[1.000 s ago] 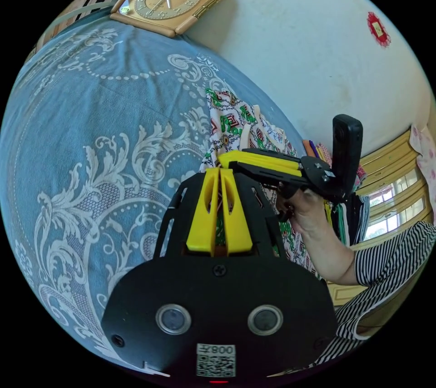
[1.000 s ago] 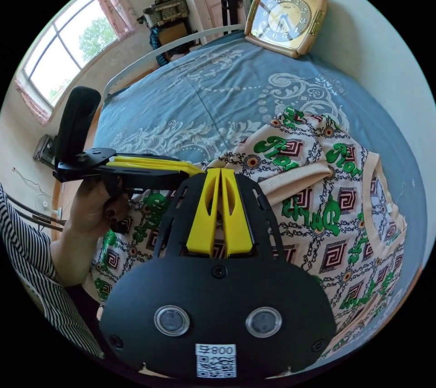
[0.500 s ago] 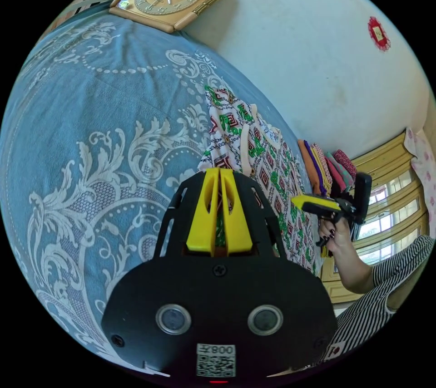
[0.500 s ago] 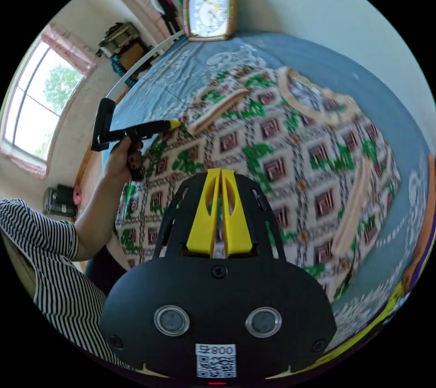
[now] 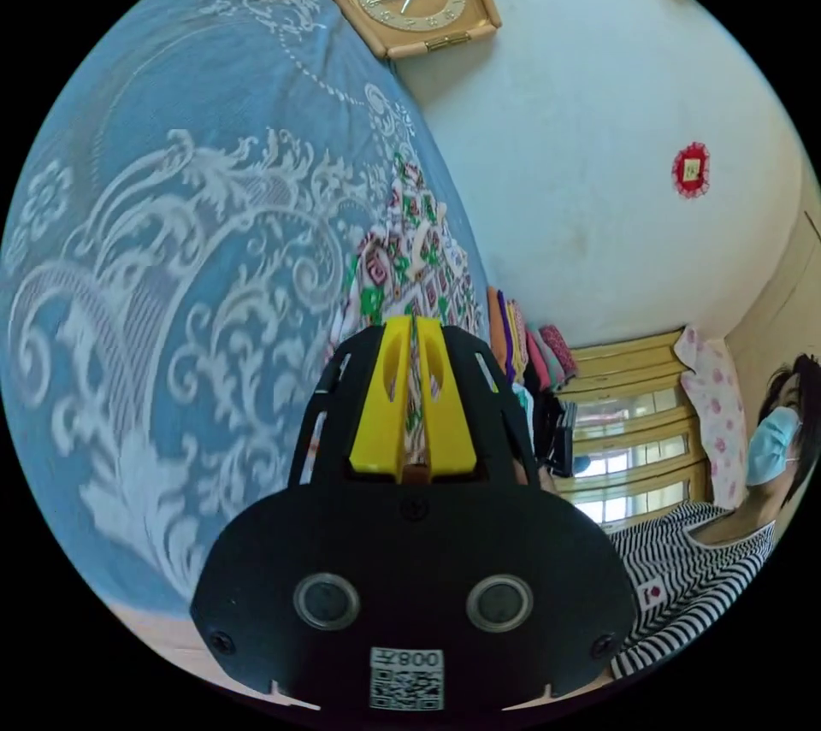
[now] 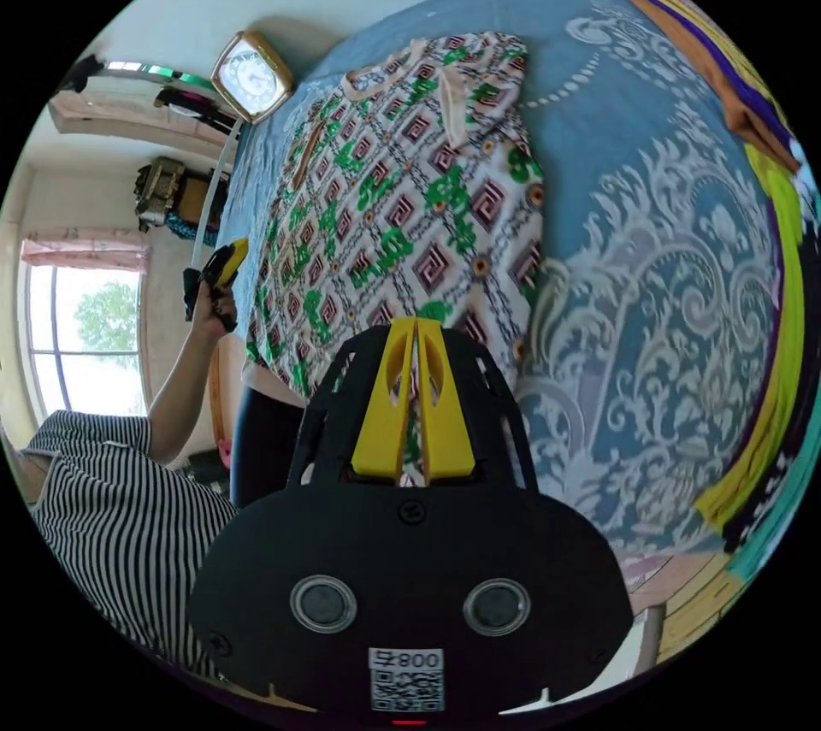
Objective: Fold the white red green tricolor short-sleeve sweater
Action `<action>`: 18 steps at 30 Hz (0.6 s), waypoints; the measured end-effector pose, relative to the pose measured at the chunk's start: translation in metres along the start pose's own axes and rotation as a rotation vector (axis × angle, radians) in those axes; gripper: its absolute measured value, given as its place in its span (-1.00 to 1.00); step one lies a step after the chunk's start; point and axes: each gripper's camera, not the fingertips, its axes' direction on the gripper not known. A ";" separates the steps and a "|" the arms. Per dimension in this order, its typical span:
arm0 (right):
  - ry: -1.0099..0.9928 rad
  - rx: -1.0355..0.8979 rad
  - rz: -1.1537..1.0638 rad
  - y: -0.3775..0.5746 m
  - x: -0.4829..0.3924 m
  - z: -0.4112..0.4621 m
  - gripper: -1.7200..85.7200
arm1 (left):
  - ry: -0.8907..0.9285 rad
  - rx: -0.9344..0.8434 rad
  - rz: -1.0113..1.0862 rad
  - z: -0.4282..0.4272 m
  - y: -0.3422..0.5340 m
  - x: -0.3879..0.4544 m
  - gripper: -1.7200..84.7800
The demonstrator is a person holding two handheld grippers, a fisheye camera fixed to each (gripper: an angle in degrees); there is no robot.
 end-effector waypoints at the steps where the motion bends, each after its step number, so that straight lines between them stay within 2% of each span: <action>1: 0.001 0.000 0.007 0.013 0.006 -0.002 -0.96 | -0.025 -0.016 -0.005 -0.008 0.018 -0.003 -0.91; 9: -0.095 0.047 0.163 0.185 0.098 -0.020 -0.95 | -0.117 -0.028 -0.173 -0.058 0.139 -0.042 -0.80; 18: -0.243 0.098 0.231 0.316 0.161 -0.004 -0.89 | -0.070 -0.038 -0.265 -0.059 0.220 -0.084 -0.73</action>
